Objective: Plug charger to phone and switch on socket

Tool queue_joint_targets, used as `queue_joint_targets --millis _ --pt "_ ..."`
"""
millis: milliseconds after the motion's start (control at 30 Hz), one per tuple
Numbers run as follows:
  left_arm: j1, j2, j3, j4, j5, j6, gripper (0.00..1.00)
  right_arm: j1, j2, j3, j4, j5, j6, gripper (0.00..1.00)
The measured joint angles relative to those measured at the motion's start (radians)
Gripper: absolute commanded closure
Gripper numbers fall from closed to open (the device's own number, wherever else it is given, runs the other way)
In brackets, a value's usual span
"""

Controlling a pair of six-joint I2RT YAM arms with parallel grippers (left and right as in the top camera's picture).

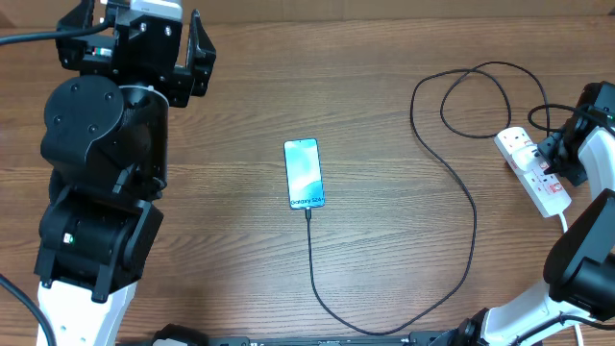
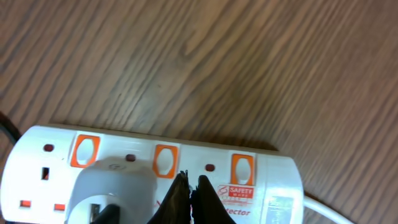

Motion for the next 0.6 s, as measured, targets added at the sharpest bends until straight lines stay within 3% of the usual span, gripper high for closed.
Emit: queue_joint_targets --millis 600 --pt "0.0 -0.135 -0.024 -0.024 0.0 0.0 0.0 0.0 0.095 0.0 0.054 -0.044 -0.042 0.96"
